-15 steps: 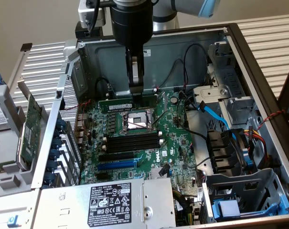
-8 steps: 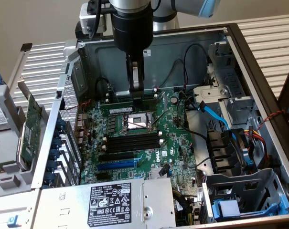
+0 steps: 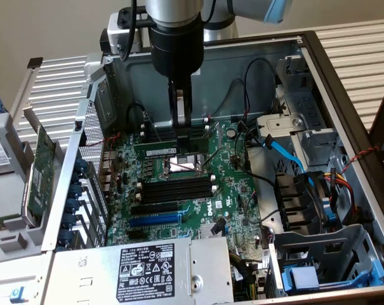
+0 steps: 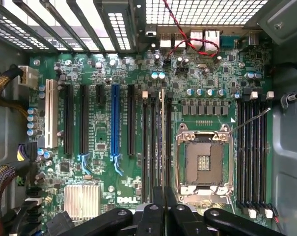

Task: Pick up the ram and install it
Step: 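Insert the ram into the slot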

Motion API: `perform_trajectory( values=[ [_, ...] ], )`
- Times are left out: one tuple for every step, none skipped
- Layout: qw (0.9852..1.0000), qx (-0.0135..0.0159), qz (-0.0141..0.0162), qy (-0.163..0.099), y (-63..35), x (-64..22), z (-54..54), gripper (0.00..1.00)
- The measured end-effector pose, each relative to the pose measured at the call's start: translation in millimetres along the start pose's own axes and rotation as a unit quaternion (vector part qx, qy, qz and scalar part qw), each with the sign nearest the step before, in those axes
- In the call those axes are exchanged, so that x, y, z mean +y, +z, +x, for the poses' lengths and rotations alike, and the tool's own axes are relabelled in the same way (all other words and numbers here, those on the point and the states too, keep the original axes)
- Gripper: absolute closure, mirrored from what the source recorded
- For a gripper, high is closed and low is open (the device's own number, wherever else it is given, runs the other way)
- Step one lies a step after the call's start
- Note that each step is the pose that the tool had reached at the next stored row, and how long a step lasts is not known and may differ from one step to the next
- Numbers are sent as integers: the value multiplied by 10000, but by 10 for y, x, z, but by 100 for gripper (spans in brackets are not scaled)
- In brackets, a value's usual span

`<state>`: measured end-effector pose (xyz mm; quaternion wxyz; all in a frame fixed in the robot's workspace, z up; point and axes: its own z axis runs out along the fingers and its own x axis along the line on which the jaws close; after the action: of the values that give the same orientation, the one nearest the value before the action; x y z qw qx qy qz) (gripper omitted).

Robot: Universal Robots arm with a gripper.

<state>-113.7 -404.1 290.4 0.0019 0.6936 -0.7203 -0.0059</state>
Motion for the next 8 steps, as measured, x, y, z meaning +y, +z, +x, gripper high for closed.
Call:
perform_trajectory(
  values=[
    [10000, 0, 1, 2, 4, 0, 4, 87],
    [10000, 1, 1, 3, 8, 0, 8, 87],
    [10000, 3, 1, 4, 10, 0, 14, 87],
    [10000, 3, 0, 5, 13, 0, 21, 87],
    [10000, 3, 1, 6, 19, 0, 24, 87],
    [10000, 4, 1, 7, 28, -1, 24, 87],
    [10000, 6, 1, 8, 39, -1, 25, 87],
    [10000, 8, 1, 9, 50, -1, 25, 87]
  ],
)
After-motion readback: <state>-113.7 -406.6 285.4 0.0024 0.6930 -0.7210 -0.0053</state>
